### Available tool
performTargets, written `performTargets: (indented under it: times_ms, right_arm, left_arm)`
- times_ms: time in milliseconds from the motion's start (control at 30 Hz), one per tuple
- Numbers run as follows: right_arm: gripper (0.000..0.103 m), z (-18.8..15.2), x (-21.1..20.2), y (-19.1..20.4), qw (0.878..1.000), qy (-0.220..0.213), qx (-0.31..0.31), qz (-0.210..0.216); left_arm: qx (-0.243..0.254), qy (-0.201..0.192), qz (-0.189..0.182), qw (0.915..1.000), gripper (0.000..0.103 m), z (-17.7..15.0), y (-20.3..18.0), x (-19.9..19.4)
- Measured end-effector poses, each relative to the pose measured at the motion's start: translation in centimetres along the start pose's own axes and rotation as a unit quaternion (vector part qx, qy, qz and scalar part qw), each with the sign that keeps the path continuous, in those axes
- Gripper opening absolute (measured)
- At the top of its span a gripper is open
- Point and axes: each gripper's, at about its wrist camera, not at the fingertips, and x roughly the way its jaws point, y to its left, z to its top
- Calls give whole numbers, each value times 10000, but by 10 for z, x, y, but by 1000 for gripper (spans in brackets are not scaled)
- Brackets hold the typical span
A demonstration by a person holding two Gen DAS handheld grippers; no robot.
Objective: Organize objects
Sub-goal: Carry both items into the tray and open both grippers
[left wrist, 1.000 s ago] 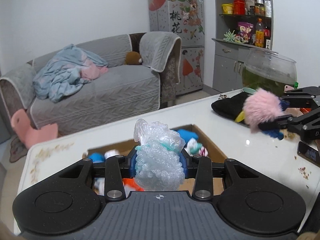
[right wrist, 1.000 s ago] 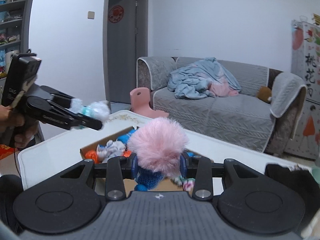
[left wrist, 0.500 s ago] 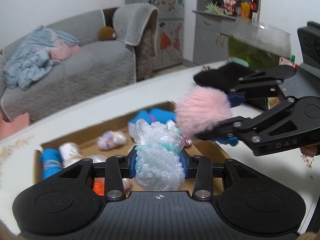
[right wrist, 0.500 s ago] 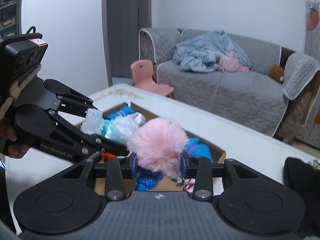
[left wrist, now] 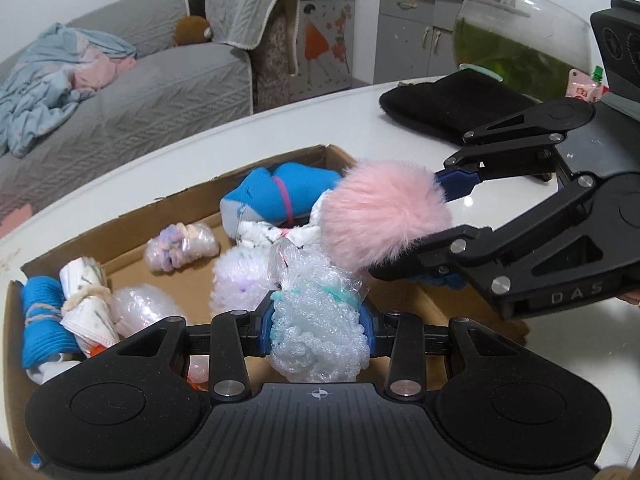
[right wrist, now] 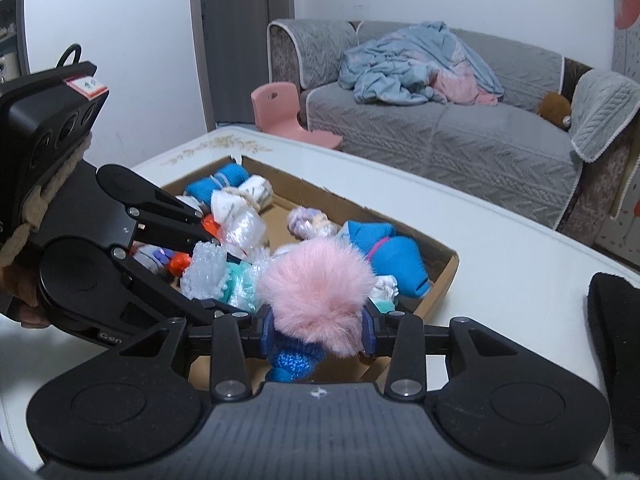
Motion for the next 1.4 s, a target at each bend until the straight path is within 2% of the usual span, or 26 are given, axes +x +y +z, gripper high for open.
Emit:
performTargets:
  times_ms: [433, 700, 867, 1100, 1133, 1233, 1400]
  right_arm:
    - [37, -7, 23, -5, 9991, 366, -178, -79]
    - [37, -3, 31, -4, 9976, 610, -295, -172]
    - [42, -2, 29, -2, 9969, 645, -382, -257]
    - [60, 0, 22, 0, 9970, 513, -433, -386]
    - [62, 0, 20, 0, 9971, 482, -433, -393]
    - [66, 2, 15, -1, 9972, 428, -439, -419]
    - [67, 4, 12, 0, 9969, 435, -467, -463]
  left_arm:
    - [-53, 323, 206, 9993, 48, -3, 11, 25]
    - [-248, 342, 220, 9989, 50, -1, 18, 27]
    - [-272, 359, 362, 9983, 57, 0, 18, 26]
    - [-292, 345, 564, 9974, 68, 1, 18, 26]
    - [-292, 318, 563, 9975, 73, 1, 17, 25]
    - [-248, 212, 642, 9974, 80, 4, 12, 18]
    - [-282, 167, 702, 9970, 85, 7, 13, 10]
